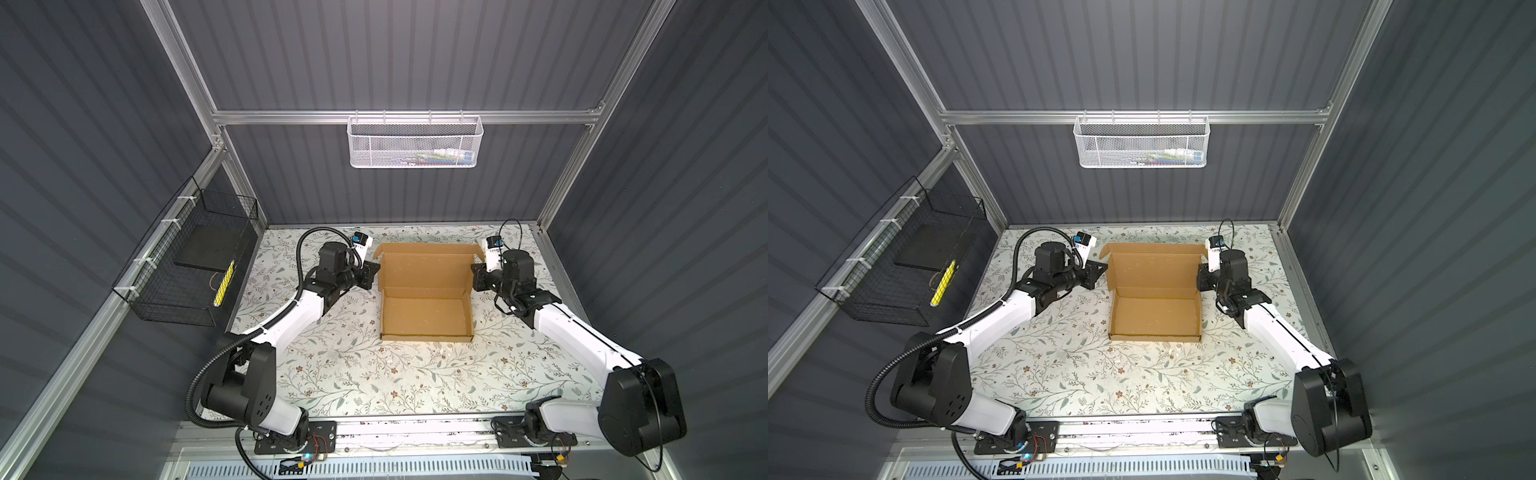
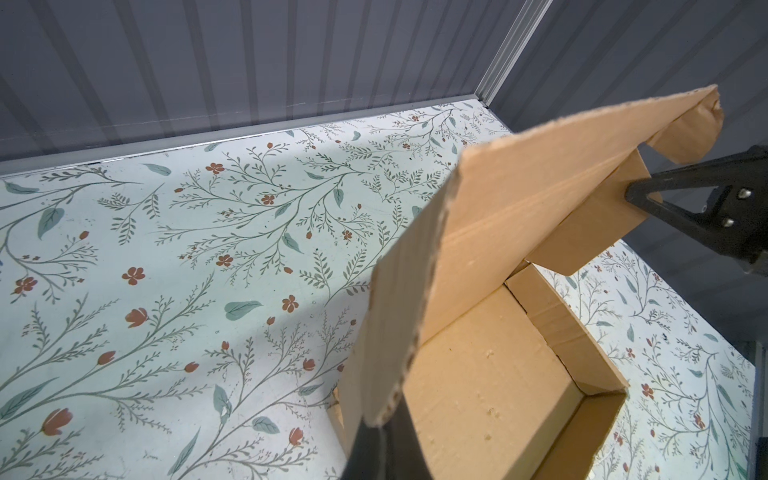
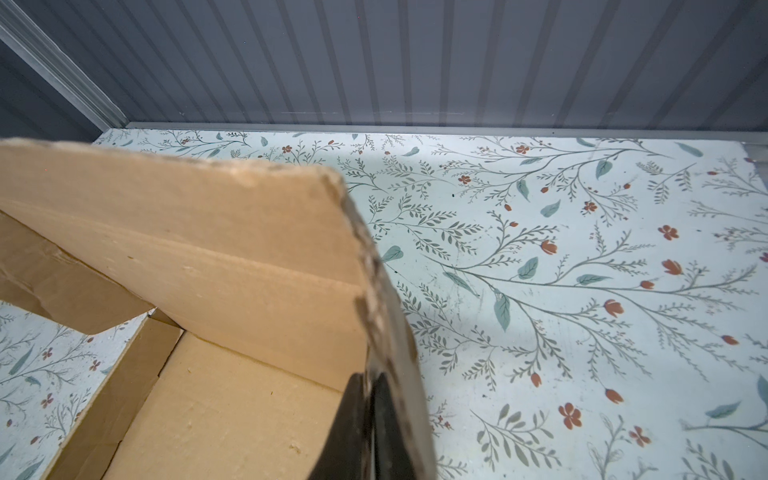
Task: Fold the paper box
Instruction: 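Lower the lid over the tray with both grippers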
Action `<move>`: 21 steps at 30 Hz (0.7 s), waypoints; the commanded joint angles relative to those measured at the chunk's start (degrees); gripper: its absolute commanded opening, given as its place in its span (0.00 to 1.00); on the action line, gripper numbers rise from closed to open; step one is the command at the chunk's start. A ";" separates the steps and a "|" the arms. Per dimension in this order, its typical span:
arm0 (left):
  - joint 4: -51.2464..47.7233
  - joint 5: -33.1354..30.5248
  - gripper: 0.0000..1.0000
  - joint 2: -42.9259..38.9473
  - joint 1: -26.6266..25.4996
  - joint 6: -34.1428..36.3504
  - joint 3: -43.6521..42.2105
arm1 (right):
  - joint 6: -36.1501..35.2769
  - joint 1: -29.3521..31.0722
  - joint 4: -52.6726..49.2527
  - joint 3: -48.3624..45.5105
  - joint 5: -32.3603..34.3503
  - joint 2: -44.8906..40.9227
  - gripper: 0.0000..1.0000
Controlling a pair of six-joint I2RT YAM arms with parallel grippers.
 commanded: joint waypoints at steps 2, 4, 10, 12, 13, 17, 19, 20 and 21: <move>1.06 0.79 0.00 0.27 0.03 -0.78 1.53 | -0.17 0.49 -0.33 -0.05 0.64 -1.31 0.10; 1.68 0.83 0.00 0.09 -0.02 -1.42 1.17 | -0.16 0.53 -0.27 -0.31 0.64 -1.48 0.09; 4.56 0.85 0.00 -0.49 -0.02 -5.24 -0.57 | -0.08 2.26 1.27 -2.45 2.76 -2.13 0.08; 6.24 0.87 0.00 -1.08 -0.10 -7.05 -1.71 | 0.18 3.21 2.18 -3.75 3.72 -2.76 0.08; 6.96 0.85 0.00 -1.31 -0.10 -7.77 -2.21 | 0.34 3.65 2.56 -4.26 4.38 -3.12 0.08; 8.37 -0.03 0.00 -2.52 -0.84 -9.35 -4.06 | 0.94 5.64 4.23 -6.71 6.98 -4.57 0.08; 8.56 -0.76 0.00 -3.08 -1.36 -9.45 -5.00 | 1.06 6.57 5.25 -7.88 7.73 -5.12 0.07; 8.56 -1.19 0.00 -3.35 -1.72 -9.39 -5.50 | 1.19 7.00 5.56 -8.35 8.08 -5.38 0.07; 8.60 -1.58 0.00 -3.58 -2.01 -9.41 -6.06 | 1.32 7.35 5.93 -8.78 8.56 -5.50 0.07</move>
